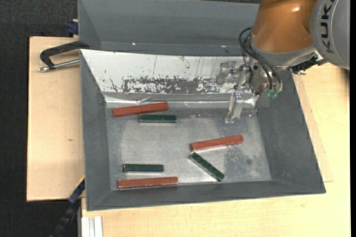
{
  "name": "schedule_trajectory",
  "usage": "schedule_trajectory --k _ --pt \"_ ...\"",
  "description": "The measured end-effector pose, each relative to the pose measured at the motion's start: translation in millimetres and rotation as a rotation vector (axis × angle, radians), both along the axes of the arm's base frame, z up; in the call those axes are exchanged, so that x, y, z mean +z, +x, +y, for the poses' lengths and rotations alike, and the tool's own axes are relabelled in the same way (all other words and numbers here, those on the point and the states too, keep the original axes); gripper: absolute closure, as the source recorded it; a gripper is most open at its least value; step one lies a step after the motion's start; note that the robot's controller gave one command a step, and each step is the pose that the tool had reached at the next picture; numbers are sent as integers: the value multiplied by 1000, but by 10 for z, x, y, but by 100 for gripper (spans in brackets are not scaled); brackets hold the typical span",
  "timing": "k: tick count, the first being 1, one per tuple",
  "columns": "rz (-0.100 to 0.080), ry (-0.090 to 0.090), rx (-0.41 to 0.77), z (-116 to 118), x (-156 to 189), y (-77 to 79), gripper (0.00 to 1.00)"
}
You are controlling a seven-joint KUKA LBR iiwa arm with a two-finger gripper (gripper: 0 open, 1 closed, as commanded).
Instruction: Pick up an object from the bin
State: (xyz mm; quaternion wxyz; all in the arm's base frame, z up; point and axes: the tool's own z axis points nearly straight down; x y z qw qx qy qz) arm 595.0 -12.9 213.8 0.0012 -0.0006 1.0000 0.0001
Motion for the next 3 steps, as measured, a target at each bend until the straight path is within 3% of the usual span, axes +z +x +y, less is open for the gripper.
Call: schedule_trajectory --k 1,2,3 --pt "0 0 0 0 0 0 0" --pt "-6 1 -51 8 -494 -145 0" --pt "-2 1 -81 165 -1086 -158 0"
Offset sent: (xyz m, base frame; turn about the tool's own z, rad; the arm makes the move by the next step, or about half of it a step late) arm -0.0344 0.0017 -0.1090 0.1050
